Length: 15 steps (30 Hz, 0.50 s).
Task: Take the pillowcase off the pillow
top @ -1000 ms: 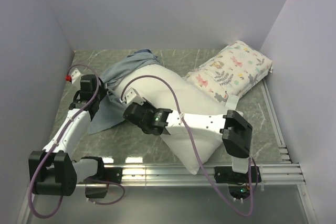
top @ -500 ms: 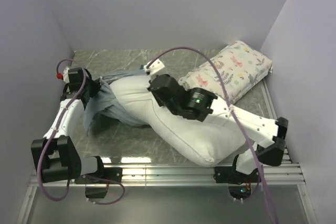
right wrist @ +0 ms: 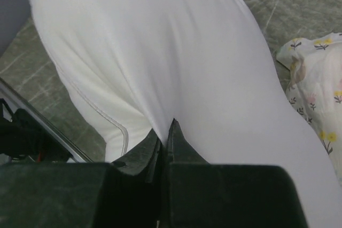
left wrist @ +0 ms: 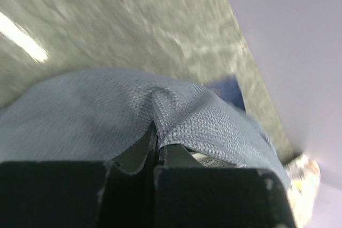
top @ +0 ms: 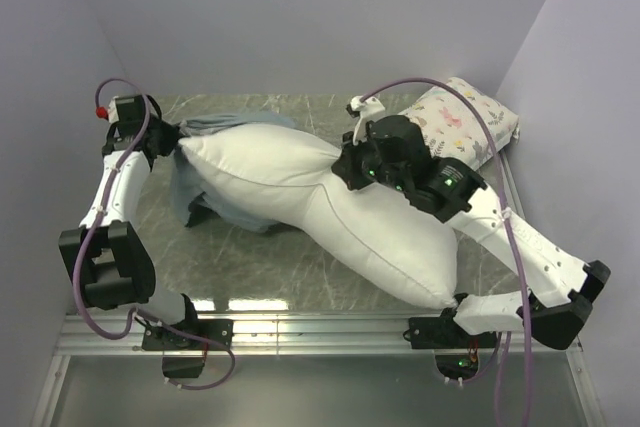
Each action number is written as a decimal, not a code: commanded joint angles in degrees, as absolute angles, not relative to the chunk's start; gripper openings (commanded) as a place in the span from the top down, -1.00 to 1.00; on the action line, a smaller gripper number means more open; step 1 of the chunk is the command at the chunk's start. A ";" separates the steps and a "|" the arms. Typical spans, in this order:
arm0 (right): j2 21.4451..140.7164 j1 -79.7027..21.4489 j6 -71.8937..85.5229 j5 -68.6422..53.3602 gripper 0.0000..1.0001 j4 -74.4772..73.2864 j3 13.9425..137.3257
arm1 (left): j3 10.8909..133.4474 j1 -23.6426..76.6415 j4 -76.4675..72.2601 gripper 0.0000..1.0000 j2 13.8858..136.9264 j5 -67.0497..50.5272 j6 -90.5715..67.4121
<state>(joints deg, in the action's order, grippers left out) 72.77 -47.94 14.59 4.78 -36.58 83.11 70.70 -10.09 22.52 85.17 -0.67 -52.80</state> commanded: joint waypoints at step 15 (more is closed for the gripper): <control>64.94 -46.23 19.77 13.08 1.00 -29.45 92.98 | 82.87 -18.89 24.17 0.99 85.88 14.24 -51.06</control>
